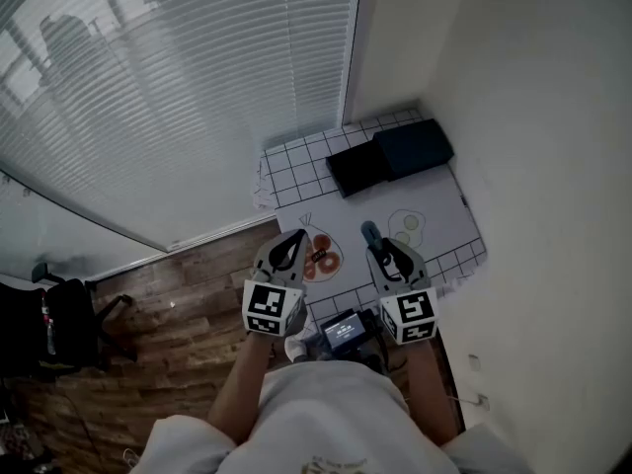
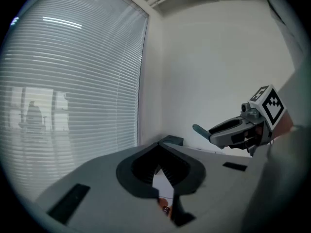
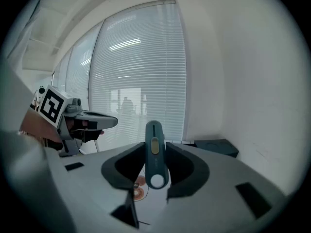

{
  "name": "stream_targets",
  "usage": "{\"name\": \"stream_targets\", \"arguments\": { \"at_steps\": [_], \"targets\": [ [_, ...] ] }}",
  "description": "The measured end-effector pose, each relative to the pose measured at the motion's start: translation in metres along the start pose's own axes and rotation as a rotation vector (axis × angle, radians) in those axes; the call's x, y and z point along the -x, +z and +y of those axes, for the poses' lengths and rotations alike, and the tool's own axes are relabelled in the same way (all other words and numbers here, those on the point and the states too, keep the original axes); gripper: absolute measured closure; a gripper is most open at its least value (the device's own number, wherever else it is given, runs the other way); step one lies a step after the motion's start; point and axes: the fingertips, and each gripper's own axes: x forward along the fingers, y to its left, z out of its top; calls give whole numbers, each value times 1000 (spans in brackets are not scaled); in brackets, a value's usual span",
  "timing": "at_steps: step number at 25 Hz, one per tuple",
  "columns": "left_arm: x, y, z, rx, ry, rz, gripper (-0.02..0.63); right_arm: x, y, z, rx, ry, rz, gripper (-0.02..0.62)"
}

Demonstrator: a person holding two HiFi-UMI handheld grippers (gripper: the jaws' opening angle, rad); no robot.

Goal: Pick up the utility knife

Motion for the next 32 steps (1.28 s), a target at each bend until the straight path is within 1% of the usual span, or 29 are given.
{"name": "stream_targets", "arguments": {
  "at_steps": [5, 9, 11, 15, 18, 29, 32],
  "targets": [
    [4, 15, 1, -19, 1, -29, 601, 7, 17, -1, -12, -16, -51, 459],
    [6, 21, 2, -11, 9, -39, 600, 14, 35, -2, 7, -42, -108, 459],
    [8, 21, 4, -7, 13, -45, 600, 16, 40, -1, 9, -43, -121, 459],
    [9, 27, 2, -11, 7, -55, 601, 19, 45, -3, 10, -54, -136, 459],
    [9, 23, 2, -2, 6, -48, 601, 20, 45, -6, 10, -63, -141, 459],
    [2, 14, 0, 5, -6, -25, 601, 18, 43, -5, 23, -49, -139, 459],
    [-1, 13, -3, 6, -15, -20, 601, 17, 42, -7, 46, -50, -130, 459]
  ]
}}
